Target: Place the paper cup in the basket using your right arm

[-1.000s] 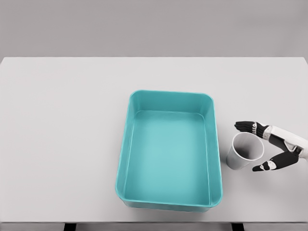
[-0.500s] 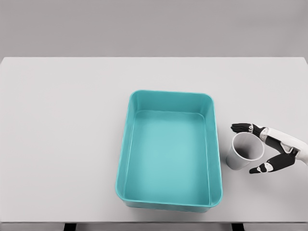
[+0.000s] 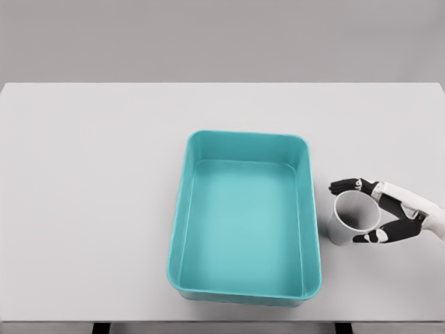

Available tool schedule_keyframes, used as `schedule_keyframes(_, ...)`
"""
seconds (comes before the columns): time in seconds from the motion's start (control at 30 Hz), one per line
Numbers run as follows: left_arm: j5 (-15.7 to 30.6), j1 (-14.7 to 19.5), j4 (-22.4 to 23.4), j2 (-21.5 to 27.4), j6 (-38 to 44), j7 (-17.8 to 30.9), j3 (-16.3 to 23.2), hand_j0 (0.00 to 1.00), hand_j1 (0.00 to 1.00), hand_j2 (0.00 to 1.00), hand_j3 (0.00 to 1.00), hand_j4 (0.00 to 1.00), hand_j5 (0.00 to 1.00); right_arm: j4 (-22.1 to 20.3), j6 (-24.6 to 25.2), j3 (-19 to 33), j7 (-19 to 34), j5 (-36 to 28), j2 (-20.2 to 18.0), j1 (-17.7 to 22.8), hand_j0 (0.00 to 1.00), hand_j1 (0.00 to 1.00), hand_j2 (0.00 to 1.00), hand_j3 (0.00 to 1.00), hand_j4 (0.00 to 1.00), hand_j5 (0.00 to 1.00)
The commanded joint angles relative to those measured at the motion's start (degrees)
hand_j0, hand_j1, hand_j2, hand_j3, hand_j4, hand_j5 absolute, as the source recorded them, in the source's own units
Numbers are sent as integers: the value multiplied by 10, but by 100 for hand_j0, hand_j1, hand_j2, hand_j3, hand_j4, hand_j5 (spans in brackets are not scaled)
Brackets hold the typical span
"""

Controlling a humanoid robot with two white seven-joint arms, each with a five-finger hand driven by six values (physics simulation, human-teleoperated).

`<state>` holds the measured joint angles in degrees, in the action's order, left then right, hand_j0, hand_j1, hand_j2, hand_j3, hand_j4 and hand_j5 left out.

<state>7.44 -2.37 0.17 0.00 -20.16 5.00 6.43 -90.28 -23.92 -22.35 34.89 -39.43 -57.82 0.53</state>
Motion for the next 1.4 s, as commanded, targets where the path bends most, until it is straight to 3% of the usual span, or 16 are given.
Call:
schedule_keyframes(0.0, 0, 0, 0, 0, 0, 0, 0, 100, 100, 100, 100, 100, 100, -1, -1, -2, 1, 9, 0, 1, 77, 77, 77, 77, 77, 77)
schedule_keyframes(0.2, 0, 0, 0, 0, -1, 0, 0, 100, 100, 100, 100, 100, 100, -1, -2, 0, 1, 9, 1, 1, 72, 72, 72, 72, 72, 72)
schedule_keyframes(0.5, 0, 0, 0, 0, 0, 0, 0, 100, 100, 100, 100, 100, 100, 3, -8, 11, 1, 5, 10, -3, 72, 72, 72, 72, 72, 72)
schedule_keyframes(0.87, 0, 0, 0, 0, 0, 0, 0, 100, 100, 100, 100, 100, 100, -2, -3, 73, 1, -4, 15, -10, 73, 73, 73, 73, 73, 73)
schedule_keyframes(1.17, 0, 0, 0, 0, -1, 0, 0, 100, 100, 100, 100, 100, 100, -24, -3, 86, 1, -4, 17, -52, 73, 73, 73, 73, 73, 73)
schedule_keyframes(1.37, 0, 0, 0, 0, 0, 0, 0, 100, 100, 100, 100, 100, 100, -46, -1, 88, 1, -4, 38, -73, 73, 73, 73, 73, 73, 73)
